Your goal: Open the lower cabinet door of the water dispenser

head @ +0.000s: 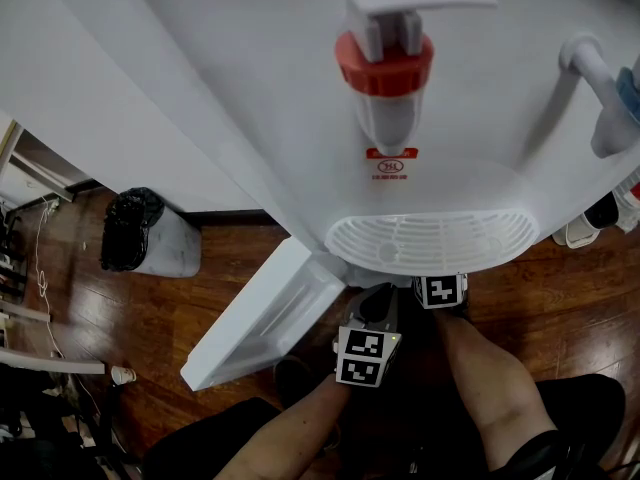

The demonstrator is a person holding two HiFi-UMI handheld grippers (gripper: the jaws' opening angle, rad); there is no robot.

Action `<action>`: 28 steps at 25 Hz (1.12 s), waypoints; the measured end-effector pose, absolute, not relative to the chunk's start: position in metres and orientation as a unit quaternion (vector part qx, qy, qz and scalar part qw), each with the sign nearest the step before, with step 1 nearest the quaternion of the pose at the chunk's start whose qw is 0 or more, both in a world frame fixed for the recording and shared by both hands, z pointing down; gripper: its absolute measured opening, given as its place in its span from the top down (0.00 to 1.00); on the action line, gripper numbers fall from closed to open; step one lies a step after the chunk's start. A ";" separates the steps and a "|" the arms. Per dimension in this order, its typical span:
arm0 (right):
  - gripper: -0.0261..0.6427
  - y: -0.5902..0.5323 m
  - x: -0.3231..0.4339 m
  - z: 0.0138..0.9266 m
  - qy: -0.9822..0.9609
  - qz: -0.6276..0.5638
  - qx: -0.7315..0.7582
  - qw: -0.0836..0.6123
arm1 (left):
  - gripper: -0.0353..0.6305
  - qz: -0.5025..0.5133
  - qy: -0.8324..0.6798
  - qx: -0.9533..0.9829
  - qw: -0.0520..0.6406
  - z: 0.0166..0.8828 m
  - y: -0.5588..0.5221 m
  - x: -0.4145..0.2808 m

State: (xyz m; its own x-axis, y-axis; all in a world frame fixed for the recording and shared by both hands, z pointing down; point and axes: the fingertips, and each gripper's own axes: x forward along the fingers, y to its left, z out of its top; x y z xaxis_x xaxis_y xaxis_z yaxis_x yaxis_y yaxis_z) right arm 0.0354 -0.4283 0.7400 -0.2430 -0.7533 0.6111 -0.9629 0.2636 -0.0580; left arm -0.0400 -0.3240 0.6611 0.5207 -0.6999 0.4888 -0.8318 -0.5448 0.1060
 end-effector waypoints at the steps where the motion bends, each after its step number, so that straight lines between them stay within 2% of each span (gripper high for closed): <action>1: 0.42 -0.424 0.034 0.745 -0.757 0.231 0.560 0.247 | 0.95 0.199 -0.448 0.856 0.166 0.661 -0.324 -0.040; 4: 0.38 -0.416 0.031 0.754 -0.757 0.253 0.546 0.255 | 0.95 0.200 -0.448 0.856 0.165 0.660 -0.324 -0.041; 13: 0.38 -0.396 0.031 0.749 -0.764 0.255 0.532 0.261 | 0.95 0.198 -0.454 0.855 0.153 0.647 -0.322 -0.048; 23: 0.58 -0.371 0.034 0.701 -0.783 0.239 0.524 0.234 | 0.95 0.188 -0.453 0.860 0.138 0.625 -0.314 -0.050; 26: 0.70 -0.358 0.035 0.686 -0.787 0.232 0.523 0.233 | 0.95 0.185 -0.454 0.862 0.132 0.615 -0.309 -0.052; 28: 0.73 -0.348 0.033 0.675 -0.790 0.228 0.519 0.233 | 0.95 0.186 -0.452 0.864 0.120 0.606 -0.304 -0.053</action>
